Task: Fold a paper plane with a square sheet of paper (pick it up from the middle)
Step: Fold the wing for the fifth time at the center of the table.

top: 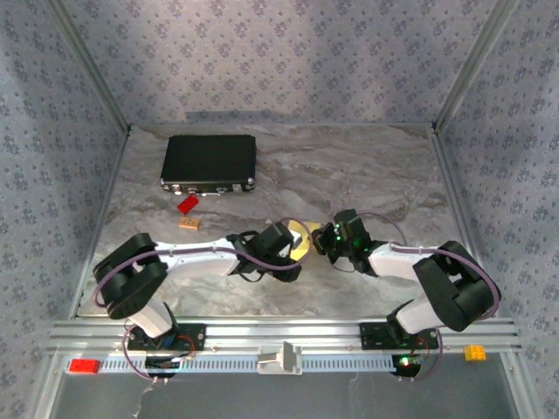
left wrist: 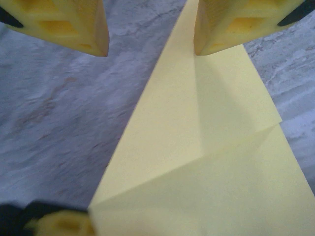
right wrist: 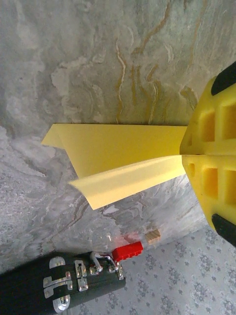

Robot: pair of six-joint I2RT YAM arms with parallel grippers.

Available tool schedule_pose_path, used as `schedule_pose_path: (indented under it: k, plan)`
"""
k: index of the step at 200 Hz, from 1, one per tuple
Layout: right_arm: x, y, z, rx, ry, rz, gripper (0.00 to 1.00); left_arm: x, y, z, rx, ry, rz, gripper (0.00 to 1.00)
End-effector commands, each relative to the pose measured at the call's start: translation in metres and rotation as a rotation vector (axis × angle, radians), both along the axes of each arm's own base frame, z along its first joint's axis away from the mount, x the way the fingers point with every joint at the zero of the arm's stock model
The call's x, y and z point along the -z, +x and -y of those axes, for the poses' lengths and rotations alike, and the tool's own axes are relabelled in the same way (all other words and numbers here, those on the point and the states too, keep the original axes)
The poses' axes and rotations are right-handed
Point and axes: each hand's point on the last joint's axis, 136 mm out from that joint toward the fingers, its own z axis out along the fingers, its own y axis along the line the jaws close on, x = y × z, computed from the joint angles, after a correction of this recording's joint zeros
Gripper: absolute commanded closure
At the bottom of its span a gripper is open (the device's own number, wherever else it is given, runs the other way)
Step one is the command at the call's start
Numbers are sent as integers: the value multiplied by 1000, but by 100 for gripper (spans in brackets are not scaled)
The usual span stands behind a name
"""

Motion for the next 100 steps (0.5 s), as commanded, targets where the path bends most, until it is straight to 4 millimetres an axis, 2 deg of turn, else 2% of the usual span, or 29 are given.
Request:
schedule_pose_path:
  k: [1,37,100]
  plan:
    - [-1,0,2,13,-13,-11,99,2,8,2,26,107,104,51]
    - [-3,2,1,20,-10,-7,99,10,9,-3,44,253,213,51]
    - [-4,3,3,36,-5,-5,99,6,15,-8,47,307,287,51]
